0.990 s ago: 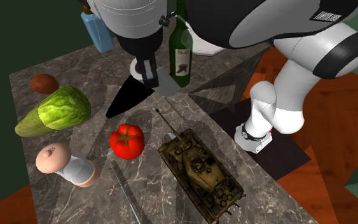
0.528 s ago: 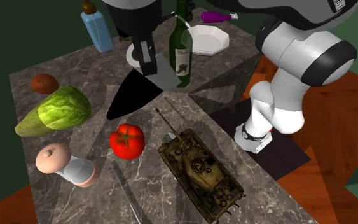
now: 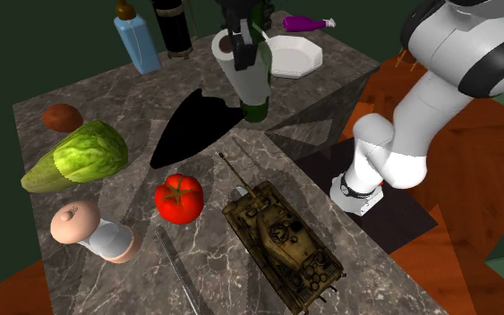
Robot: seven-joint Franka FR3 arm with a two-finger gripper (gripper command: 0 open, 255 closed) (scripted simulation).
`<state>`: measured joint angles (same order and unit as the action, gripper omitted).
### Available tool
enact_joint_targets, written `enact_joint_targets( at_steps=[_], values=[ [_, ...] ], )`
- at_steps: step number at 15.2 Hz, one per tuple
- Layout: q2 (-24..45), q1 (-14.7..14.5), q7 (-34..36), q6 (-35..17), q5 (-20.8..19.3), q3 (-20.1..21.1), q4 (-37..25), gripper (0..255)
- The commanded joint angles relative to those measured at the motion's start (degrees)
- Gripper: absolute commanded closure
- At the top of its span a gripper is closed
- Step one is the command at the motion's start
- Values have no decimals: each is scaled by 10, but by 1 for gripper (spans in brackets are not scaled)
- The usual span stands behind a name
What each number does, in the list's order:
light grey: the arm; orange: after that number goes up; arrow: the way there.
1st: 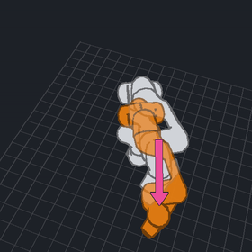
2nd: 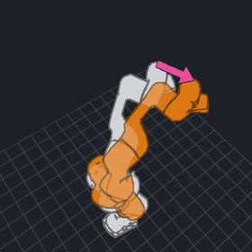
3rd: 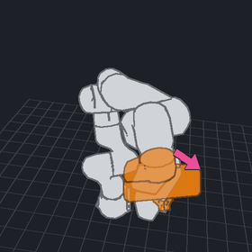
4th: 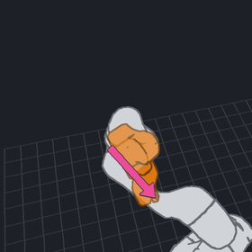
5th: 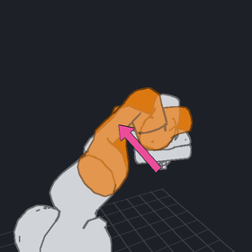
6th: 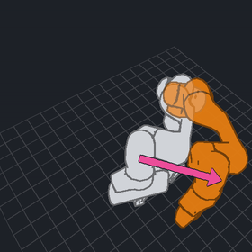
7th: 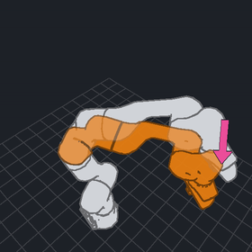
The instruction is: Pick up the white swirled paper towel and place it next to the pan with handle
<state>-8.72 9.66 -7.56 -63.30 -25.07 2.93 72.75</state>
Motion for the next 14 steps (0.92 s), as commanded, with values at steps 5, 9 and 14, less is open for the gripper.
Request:
enact_joint_targets(
  at_steps=[5,9,14],
  values=[
    [-101,22,-63,-37,-6,-49,110,255],
    [-154,33,-108,-54,-19,-83,160,255],
    [-208,46,-166,-70,-42,-128,203,255]
  ],
)
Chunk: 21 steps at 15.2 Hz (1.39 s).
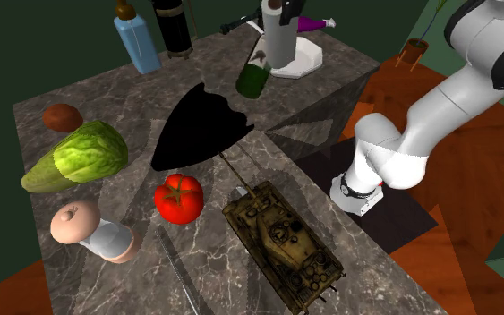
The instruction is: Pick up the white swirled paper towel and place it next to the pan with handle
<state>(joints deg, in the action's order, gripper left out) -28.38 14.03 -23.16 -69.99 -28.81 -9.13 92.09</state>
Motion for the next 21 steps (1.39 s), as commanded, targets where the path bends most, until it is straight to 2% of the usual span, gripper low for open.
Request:
enact_joint_targets(
  at_steps=[1,4,21],
  values=[
    [-20,5,-22,-6,-10,-17,16,255],
    [-44,12,-57,-15,-25,-44,30,255],
    [-132,13,0,-117,-35,-55,232,255]
  ],
)
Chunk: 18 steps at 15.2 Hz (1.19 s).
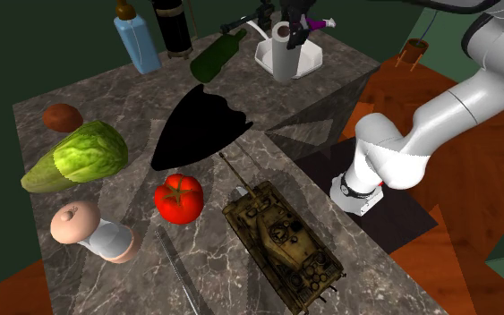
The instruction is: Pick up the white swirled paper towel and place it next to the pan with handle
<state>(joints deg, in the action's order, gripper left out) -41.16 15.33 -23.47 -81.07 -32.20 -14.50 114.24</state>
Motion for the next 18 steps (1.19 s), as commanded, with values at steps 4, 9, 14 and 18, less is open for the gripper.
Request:
enact_joint_targets(
  at_steps=[4,9,14,18],
  values=[
    [-20,1,15,-30,-5,-5,52,255],
    [-28,3,21,-43,-7,-7,75,255],
    [-28,4,20,-43,-6,-7,75,255],
    [-29,4,21,-44,-6,-6,77,0]
  ],
)
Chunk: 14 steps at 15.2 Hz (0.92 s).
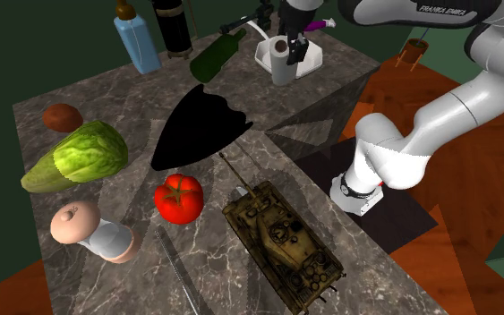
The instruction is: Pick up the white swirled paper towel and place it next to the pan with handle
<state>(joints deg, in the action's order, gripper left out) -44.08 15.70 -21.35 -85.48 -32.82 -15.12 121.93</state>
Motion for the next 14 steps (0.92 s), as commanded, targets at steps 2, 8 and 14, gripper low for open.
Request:
enact_joint_targets(
  at_steps=[2,8,14],
  values=[
    [1,0,-1,1,0,0,-2,0],
    [28,-3,-8,63,18,29,-86,0],
    [28,-3,-8,63,17,29,-86,0]
  ],
)
